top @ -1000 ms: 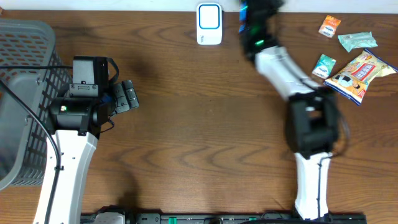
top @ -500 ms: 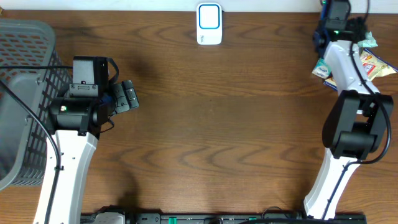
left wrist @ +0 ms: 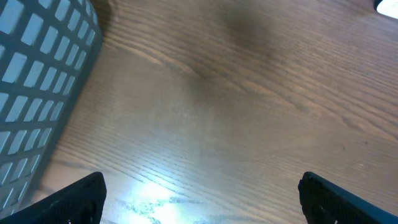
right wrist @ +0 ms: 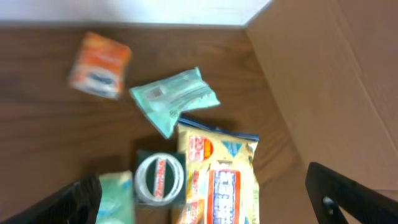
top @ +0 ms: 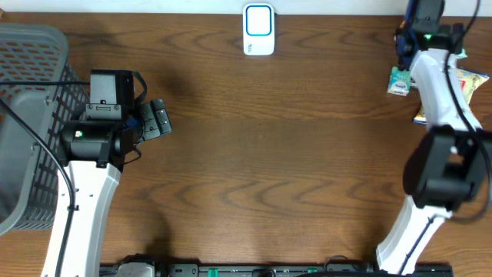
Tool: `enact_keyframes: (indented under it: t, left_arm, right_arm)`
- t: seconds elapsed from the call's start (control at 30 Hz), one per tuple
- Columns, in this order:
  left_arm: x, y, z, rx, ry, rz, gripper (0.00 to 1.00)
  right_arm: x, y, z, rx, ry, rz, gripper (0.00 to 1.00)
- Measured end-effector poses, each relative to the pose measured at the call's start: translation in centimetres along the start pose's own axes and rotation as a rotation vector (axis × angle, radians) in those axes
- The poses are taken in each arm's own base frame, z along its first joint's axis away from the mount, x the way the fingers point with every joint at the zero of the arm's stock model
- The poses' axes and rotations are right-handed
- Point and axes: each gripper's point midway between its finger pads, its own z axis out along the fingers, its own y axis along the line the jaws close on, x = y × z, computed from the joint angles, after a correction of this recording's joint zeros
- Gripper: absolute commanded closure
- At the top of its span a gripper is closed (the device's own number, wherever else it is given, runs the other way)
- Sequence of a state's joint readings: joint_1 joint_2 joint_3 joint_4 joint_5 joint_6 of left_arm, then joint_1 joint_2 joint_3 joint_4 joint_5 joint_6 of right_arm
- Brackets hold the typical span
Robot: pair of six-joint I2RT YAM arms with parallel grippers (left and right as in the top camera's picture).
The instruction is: Scan the item barcode
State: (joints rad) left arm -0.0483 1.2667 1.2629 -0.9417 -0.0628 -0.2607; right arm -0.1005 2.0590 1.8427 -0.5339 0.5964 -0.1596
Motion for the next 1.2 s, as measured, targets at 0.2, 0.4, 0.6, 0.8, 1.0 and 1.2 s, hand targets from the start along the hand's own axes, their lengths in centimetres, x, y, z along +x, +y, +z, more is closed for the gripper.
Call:
enact_keyframes:
  t: [0.2,0.4,0.6,0.8,1.0,1.2]
  left_arm:
    - [0.0,0.0,0.0,0.0,0.001,0.0,0.02]
    - [0.0,0.0,0.0,0.0,0.0,0.0,0.02]
    - [0.0,0.0,0.0,0.0,0.0,0.0,0.02]
    - [0.0,0.0,0.0,0.0,0.001,0.0,0.02]
    - [0.0,0.0,0.0,0.0,0.0,0.0,0.02]
    - [0.0,0.0,0.0,0.0,0.0,0.0,0.02]
  right_arm:
    - [-2.5,-5.7,-13.5,-0.17,-0.1,0.166,0.01]
    - [1.2,-8.8,-24.2,-0.375,-0.087,0.223,0.01]
    - [5.5,-7.8,-29.2,-0.517,-0.067,0.238,0.01]
    - [11.6,-6.2,-32.2,-0.611,-0.046,0.222,0.01]
    - [17.5,-7.1,-33.9,-0.614,0.049,0.219,0.01]
    - [21.6,-7.5,-34.7,-0.608,0.173,0.178,0.01]
